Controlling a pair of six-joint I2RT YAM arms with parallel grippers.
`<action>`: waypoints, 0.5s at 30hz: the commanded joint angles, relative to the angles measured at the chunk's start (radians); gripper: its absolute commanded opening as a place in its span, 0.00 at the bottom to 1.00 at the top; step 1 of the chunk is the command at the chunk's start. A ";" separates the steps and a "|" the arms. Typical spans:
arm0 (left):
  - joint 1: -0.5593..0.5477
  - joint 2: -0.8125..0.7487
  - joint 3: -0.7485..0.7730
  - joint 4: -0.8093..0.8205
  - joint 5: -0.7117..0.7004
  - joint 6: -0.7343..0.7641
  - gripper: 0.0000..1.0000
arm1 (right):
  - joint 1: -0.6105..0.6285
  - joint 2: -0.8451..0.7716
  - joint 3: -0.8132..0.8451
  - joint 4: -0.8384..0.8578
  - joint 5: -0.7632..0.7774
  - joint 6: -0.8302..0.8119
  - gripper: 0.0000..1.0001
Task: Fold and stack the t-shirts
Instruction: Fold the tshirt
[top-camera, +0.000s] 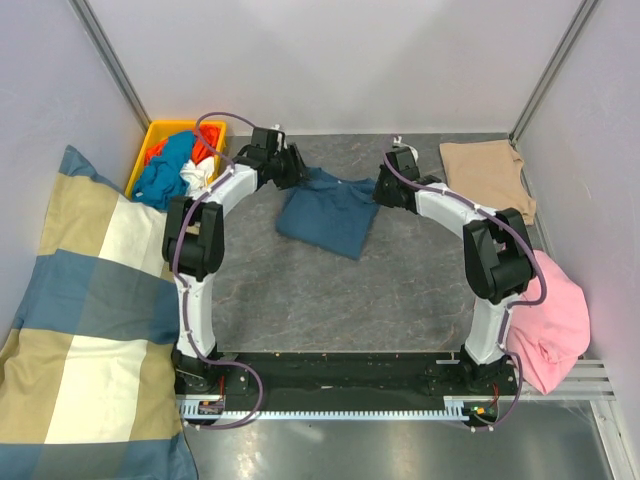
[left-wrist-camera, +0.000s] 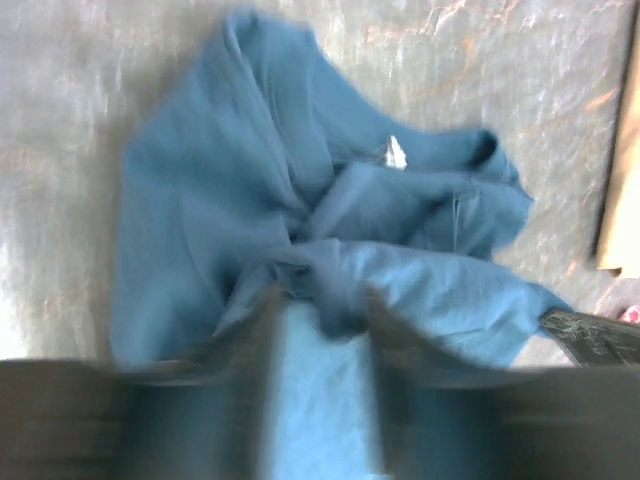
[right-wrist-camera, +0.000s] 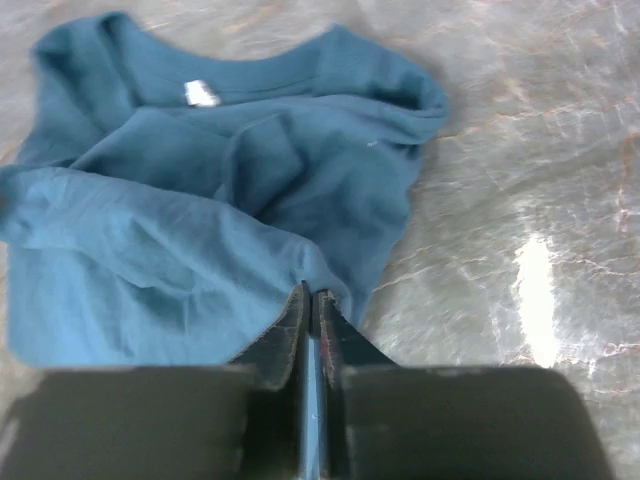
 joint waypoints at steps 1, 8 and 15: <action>0.071 0.106 0.156 0.124 0.137 0.001 0.72 | -0.081 0.054 -0.002 0.084 -0.009 0.021 0.37; 0.157 0.054 0.160 0.151 0.198 -0.026 1.00 | -0.138 -0.071 -0.135 0.109 0.027 -0.002 0.84; 0.149 -0.203 -0.169 0.211 0.214 -0.027 1.00 | -0.127 -0.206 -0.221 0.092 -0.133 -0.065 0.90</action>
